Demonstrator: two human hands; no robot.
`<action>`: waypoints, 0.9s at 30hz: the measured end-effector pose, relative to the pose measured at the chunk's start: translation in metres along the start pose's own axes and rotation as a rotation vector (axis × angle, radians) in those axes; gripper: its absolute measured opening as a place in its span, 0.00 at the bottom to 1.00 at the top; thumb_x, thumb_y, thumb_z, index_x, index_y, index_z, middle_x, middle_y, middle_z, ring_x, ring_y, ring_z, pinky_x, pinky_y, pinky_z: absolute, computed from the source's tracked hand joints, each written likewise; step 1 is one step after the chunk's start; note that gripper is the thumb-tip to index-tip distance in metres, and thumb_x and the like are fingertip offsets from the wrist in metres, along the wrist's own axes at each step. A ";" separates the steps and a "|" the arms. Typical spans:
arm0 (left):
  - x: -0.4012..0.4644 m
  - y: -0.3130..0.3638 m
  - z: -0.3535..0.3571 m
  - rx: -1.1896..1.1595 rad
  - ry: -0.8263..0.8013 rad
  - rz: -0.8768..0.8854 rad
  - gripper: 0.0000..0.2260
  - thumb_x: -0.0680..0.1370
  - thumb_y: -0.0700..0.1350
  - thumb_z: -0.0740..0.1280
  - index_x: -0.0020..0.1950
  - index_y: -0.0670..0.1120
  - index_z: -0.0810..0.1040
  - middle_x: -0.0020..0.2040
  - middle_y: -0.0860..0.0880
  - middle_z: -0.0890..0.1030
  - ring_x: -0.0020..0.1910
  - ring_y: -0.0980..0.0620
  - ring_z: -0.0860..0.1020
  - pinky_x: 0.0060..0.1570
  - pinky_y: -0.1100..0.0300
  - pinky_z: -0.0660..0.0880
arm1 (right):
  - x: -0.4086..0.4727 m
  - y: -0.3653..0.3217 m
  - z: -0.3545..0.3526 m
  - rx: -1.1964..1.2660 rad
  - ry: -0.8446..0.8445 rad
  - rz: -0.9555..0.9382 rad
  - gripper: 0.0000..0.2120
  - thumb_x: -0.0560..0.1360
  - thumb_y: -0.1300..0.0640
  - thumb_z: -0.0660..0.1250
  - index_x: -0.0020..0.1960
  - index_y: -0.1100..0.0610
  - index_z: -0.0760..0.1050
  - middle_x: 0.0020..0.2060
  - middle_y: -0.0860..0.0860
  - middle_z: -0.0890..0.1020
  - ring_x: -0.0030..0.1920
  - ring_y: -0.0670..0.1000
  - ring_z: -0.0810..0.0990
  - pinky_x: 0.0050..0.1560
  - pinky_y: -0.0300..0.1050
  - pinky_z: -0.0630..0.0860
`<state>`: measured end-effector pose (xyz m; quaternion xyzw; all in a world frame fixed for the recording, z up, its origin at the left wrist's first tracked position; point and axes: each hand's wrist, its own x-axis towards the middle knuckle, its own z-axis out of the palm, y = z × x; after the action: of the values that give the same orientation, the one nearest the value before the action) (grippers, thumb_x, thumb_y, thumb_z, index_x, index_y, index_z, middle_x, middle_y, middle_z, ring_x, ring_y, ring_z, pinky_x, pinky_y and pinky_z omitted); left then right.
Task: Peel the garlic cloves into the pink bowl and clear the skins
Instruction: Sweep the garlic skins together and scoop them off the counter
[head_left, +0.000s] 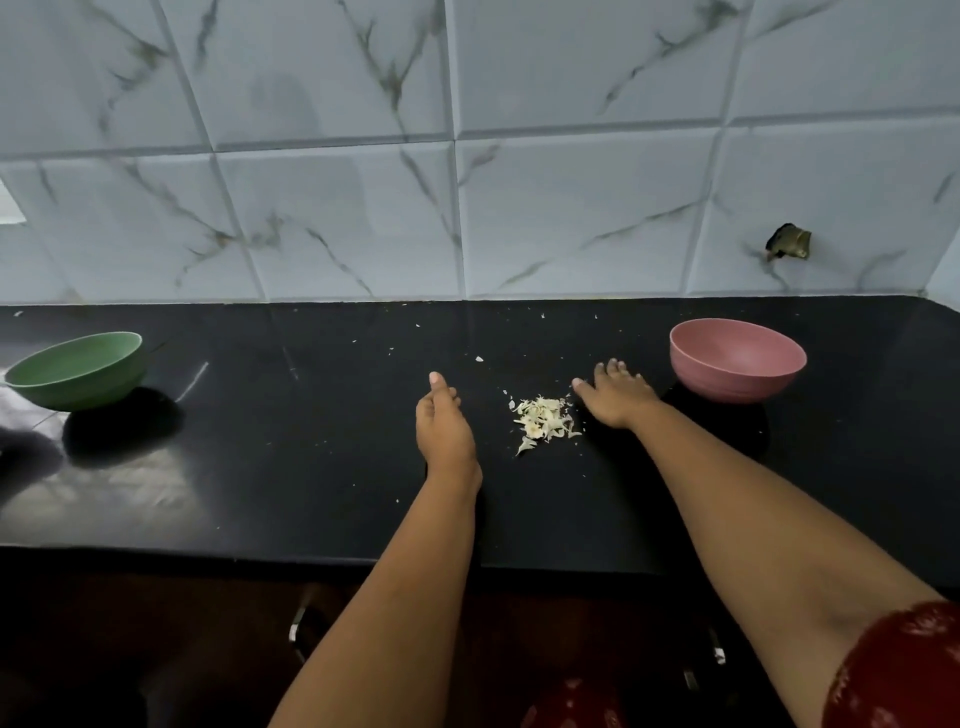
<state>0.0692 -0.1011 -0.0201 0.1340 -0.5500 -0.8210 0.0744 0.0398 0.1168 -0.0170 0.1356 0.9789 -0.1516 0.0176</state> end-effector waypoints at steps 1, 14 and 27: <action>0.003 0.001 0.000 -0.034 0.005 -0.017 0.16 0.83 0.57 0.59 0.57 0.46 0.76 0.57 0.50 0.79 0.58 0.53 0.77 0.62 0.58 0.69 | -0.002 -0.007 0.005 -0.078 -0.042 -0.052 0.33 0.83 0.41 0.43 0.79 0.62 0.43 0.79 0.58 0.45 0.79 0.55 0.44 0.77 0.52 0.45; 0.016 -0.007 0.007 0.034 -0.062 0.070 0.13 0.84 0.54 0.56 0.54 0.48 0.76 0.57 0.49 0.81 0.59 0.54 0.78 0.61 0.60 0.70 | 0.063 -0.101 -0.004 0.112 0.035 -0.324 0.16 0.81 0.62 0.58 0.67 0.57 0.74 0.67 0.56 0.74 0.67 0.56 0.72 0.68 0.46 0.67; 0.019 -0.006 0.007 -0.012 -0.045 0.081 0.15 0.84 0.55 0.55 0.53 0.48 0.76 0.57 0.47 0.81 0.58 0.53 0.79 0.62 0.58 0.72 | 0.013 -0.113 0.009 -0.180 0.002 -0.579 0.20 0.77 0.69 0.57 0.64 0.58 0.77 0.59 0.56 0.75 0.58 0.57 0.75 0.57 0.46 0.71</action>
<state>0.0491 -0.0978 -0.0254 0.0924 -0.5514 -0.8235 0.0960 -0.0037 0.0133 0.0062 -0.1512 0.9864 -0.0630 -0.0154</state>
